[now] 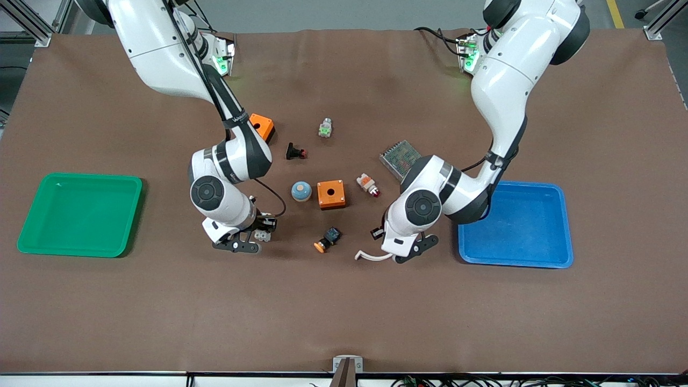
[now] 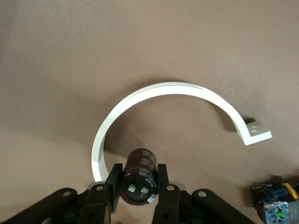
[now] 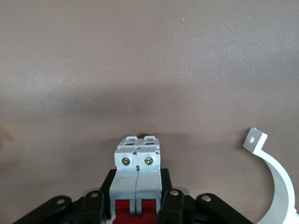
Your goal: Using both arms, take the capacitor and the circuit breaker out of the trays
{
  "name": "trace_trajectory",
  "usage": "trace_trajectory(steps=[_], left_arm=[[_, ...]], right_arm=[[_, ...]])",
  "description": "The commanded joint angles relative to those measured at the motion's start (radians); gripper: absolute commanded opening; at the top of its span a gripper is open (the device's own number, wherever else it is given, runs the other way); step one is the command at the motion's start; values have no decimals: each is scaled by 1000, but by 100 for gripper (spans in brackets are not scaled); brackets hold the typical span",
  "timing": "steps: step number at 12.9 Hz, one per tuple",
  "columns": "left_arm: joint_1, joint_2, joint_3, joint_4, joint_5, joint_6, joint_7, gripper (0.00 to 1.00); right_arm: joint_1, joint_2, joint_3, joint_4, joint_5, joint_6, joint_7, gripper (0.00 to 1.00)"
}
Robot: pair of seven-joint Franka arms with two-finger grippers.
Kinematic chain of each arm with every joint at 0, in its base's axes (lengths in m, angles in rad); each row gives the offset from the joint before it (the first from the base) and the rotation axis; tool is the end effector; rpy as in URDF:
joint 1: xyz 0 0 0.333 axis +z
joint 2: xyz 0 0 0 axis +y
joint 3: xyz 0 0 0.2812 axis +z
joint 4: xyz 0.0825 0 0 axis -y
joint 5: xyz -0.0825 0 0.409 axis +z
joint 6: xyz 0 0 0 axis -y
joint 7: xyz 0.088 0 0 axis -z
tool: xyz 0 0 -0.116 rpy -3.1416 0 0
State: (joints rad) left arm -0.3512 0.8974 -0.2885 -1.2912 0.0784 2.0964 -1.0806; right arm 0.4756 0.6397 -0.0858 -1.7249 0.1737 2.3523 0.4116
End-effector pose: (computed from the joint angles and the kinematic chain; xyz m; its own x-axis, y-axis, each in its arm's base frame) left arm 0.6142 -0.4016 0.1691 0.8673 0.4682 -0.1692 0.4780 -0.8782 0.0198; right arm 0.6145 0.2588 0.1599 0.9912 -0.1265 -0.0391 -0.1287 -0.9899 -0.0602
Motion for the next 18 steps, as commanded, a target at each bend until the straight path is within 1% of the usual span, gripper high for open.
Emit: trace_trajectory(steps=[1,2,3,4,5,6,7,9,10,11,13,14,15,16,18], left_arm=[[-32,29,23,33,-14,7,-56,20],[-34,31,23,33,-14,7,-59,20],[-35,31,23,33,-14,7,-59,20],[-37,35,23,33,-14,7,-59,20],[-37,34,23,33,-14,7,-56,26],[-35,28,23,32,-12,7,-42,64],[-34,20,23,32,-6,7,-42,100],[-20,-35,22,29,-5,-6,-44,100],[-12,-70,23,27,0,-10,-44,100],[1,-107,23,20,7,-48,-39,99],[32,-199,23,13,18,-209,66,99],[64,-247,12,-2,18,-290,168,99],[98,-302,11,-23,8,-344,270,99],[142,-375,6,-69,-3,-383,356,99],[237,-518,-3,-185,-49,-398,480,99]], right_arm=[[9,0,-12,19,-14,-18,10,100],[2,-8,-14,31,-16,-30,4,100],[-3,-11,-17,66,-17,-89,3,100],[-6,-12,-31,124,-29,-181,0,100],[-8,-12,-44,202,-74,-302,-7,100],[-12,-15,-52,262,-121,-412,-25,100],[-28,-38,-58,299,-141,-507,-78,100],[-107,-102,-60,315,-138,-637,-213,100],[-145,-136,-60,308,-141,-678,-253,100],[-176,-173,-60,300,-143,-715,-281,100],[-228,-274,-61,225,-149,-731,-301,100],[-250,-319,-61,181,-164,-729,-322,100],[-267,-359,-61,148,-172,-729,-335,100],[-282,-402,-61,118,-172,-729,-336,100],[-323,-466,-60,79,-172,-729,-341,100]])
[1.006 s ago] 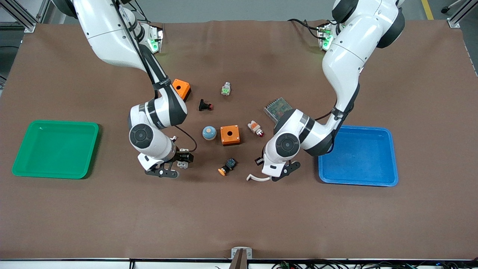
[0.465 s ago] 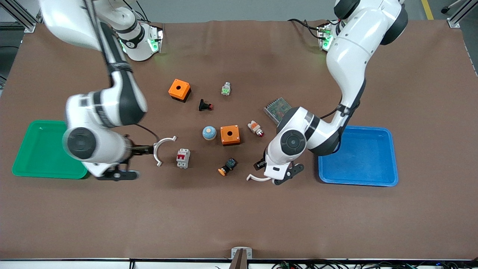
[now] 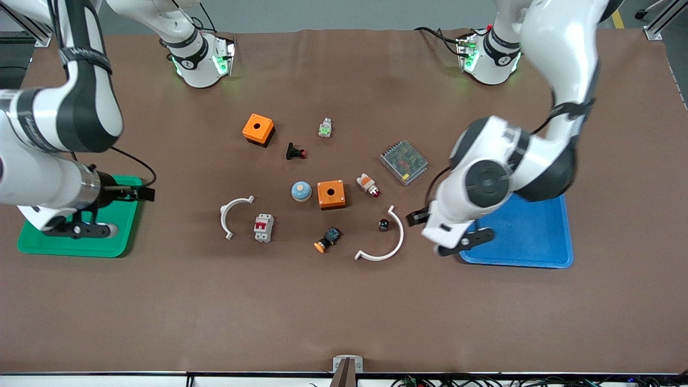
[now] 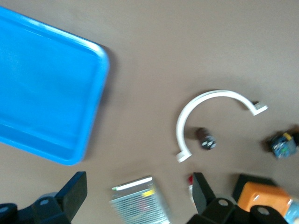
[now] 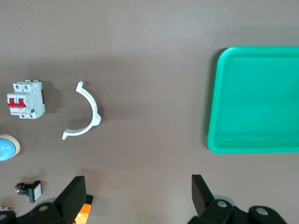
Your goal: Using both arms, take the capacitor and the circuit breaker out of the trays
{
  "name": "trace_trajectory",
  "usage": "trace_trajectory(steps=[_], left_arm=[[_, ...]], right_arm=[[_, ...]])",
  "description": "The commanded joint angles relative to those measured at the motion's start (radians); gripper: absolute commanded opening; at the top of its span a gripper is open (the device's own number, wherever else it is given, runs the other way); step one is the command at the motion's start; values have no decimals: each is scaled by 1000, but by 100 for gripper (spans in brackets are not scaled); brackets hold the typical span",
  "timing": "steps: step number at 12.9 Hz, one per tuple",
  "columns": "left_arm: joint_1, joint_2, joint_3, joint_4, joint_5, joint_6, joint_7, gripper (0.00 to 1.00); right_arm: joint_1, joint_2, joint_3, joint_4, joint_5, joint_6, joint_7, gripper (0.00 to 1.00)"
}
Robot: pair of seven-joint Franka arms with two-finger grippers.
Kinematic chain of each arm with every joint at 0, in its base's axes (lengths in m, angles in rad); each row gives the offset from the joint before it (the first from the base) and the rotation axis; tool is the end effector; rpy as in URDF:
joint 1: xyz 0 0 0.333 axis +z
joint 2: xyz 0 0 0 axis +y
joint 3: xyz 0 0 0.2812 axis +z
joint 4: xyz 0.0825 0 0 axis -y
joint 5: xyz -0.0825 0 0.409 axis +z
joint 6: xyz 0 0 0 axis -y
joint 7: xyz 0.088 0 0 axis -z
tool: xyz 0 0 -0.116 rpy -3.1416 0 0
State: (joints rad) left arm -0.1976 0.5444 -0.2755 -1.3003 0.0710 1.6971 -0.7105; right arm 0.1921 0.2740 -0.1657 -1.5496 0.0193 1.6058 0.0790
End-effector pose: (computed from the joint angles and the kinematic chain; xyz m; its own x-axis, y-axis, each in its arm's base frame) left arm 0.6424 -0.2824 0.3825 0.9575 0.2496 -0.1445 0.2481 -0.9683 -0.0285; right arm 0.6321 0.0270 0.4288 0.9761 -0.0574 -0.2096 -0.0495 -0.9979 0.0426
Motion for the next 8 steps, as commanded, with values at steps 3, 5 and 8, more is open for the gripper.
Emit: trace_trajectory(steps=[3,5,8], left_arm=[[199,-346,-16,-367,-51,7,280,99],[292,-444,-16,-445,-75,10,426,100],[397,-564,-16,-478,-102,-2,549,100]], right_arm=[[-140,-134,20,-109,-18,14,-137,100],[-141,-137,20,-107,-18,13,-136,100],[-149,-137,17,-99,-21,13,-171,100]])
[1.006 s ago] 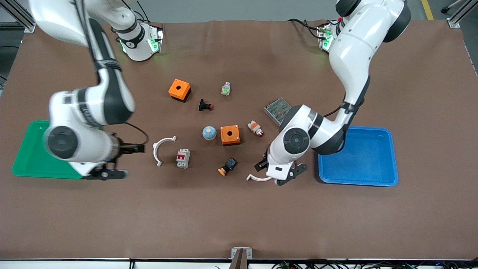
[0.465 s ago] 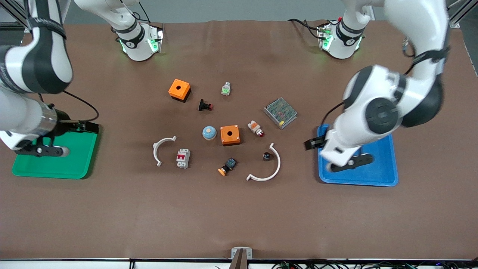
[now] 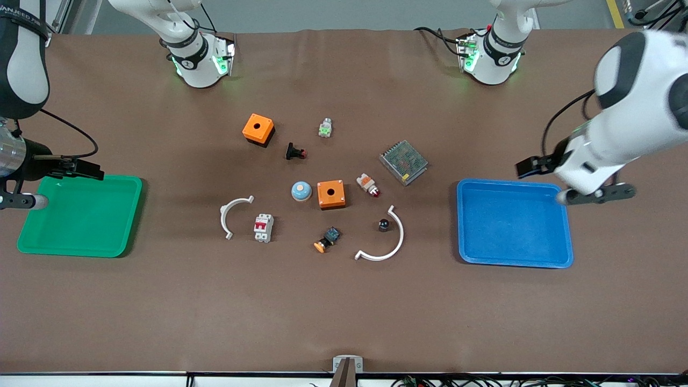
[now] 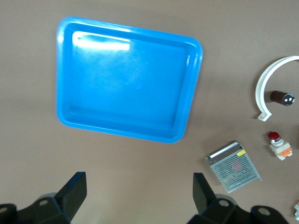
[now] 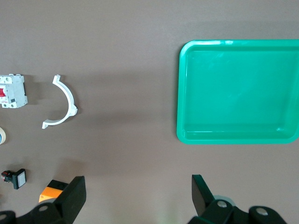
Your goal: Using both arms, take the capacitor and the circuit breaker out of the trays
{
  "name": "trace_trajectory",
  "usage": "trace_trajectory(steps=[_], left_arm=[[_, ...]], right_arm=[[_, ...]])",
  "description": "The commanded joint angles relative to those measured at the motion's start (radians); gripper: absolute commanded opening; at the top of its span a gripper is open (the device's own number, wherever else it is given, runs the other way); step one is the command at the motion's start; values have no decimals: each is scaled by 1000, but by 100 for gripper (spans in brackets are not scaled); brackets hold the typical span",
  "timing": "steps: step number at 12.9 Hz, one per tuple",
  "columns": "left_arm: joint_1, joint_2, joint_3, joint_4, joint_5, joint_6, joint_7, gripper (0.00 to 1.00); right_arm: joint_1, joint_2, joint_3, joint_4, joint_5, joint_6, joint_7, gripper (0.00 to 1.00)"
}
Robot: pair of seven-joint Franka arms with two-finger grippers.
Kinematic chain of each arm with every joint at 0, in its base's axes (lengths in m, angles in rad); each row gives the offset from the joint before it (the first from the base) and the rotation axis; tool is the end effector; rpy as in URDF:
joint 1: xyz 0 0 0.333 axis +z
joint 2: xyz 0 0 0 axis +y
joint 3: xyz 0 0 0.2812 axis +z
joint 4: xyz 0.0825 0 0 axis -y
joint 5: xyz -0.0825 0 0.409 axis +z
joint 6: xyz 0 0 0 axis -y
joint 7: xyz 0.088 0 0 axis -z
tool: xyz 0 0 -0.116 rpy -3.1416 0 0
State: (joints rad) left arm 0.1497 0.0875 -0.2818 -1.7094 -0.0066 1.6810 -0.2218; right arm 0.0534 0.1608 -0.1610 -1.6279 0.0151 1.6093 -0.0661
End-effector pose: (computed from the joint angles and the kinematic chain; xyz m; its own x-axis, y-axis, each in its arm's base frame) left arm 0.5926 -0.0754 0.4713 0.9892 0.0894 -0.1162 0.0906 -0.9959 0.0053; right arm 0.6064 -0.0592 0.4608 0.9833 -0.0429 -0.1767 -0.0437 -0.9990 -0.0007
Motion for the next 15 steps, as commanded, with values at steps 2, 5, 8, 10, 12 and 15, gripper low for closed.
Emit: trace_trajectory(steps=[2,5,8,10,12,15], left_arm=[[73,-156,-7,-61,-24,-4,74,100],[77,-198,12,-56,-21,-30,105,100],[93,-187,21,-38,-22,-35,165,100],[93,-181,19,-33,-23,-35,167,100],[93,-167,19,-26,-21,-31,170,100],[91,-120,19,8,-16,-29,168,100]], right_arm=[[-44,-21,9,-20,-35,12,-78,100],[-43,-18,11,-1,-38,3,-90,100],[-52,-3,11,124,-41,-90,-83,100],[-56,-1,9,166,-37,-132,-83,100],[-60,-3,9,174,-27,-135,-87,100],[-55,-41,14,168,-34,-209,-84,100]])
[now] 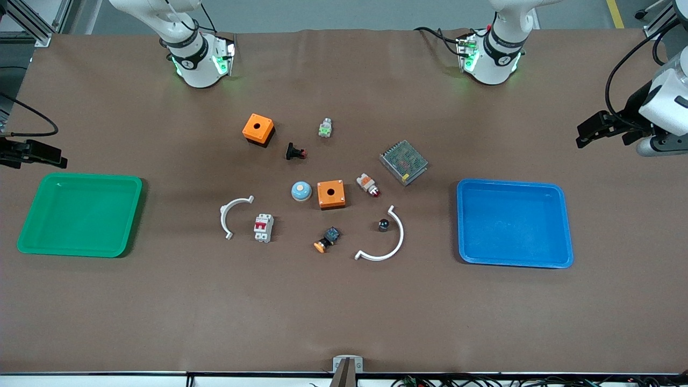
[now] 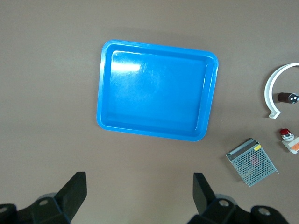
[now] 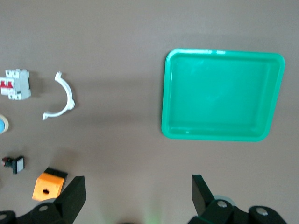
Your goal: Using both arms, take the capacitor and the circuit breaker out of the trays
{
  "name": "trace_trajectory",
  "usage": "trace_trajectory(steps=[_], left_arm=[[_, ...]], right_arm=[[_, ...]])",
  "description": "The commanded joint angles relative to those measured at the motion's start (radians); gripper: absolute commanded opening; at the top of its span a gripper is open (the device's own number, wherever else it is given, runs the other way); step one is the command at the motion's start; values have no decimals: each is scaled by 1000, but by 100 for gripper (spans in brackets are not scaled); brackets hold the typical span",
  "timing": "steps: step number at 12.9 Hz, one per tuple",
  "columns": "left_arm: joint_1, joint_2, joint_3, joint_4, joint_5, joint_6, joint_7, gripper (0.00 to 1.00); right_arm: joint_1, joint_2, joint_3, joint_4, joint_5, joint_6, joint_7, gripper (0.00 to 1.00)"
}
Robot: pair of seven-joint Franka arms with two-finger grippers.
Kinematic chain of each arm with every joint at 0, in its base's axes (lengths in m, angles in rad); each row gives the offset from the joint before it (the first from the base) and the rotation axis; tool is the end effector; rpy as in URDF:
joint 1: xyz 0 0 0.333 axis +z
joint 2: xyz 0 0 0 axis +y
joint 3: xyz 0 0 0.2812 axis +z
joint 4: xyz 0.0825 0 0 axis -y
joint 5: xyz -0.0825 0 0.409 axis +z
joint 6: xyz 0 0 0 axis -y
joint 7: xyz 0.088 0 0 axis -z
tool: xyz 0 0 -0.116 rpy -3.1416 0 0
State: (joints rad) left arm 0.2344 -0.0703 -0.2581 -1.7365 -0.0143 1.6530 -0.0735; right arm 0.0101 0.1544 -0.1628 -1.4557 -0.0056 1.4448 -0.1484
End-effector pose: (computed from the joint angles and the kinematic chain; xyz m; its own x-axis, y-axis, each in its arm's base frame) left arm 0.5642 -0.0184 0.5440 0.9985 0.0518 -0.0152 0.0518 -0.9986 -0.0048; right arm 0.5978 -0.0864 0.5368 0.9862 -0.0051 -0.1652 -0.0042 -1.0000 0.0062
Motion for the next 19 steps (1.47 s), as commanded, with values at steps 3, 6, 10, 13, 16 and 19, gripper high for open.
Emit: trace_trajectory(steps=[3,6,10,13,16,19], left_arm=[[8,75,-4,75,-6,-1,20,100],[3,75,-4,83,-4,-1,11,100],[-44,69,29,81,-3,-1,6,100],[-159,70,152,81,-4,-1,8,100],[-213,70,204,81,-4,-2,8,100],[-251,70,242,83,-4,-1,8,100]], right_arm=[[-13,-85,14,-46,-10,-50,-8,100],[2,-131,20,-78,-10,-40,-8,100],[8,-151,20,-96,-10,-34,-8,100],[10,-217,20,-176,-10,20,-10,100],[4,-245,54,-195,-19,32,-10,100],[-10,-253,74,-193,-20,32,-10,100]])
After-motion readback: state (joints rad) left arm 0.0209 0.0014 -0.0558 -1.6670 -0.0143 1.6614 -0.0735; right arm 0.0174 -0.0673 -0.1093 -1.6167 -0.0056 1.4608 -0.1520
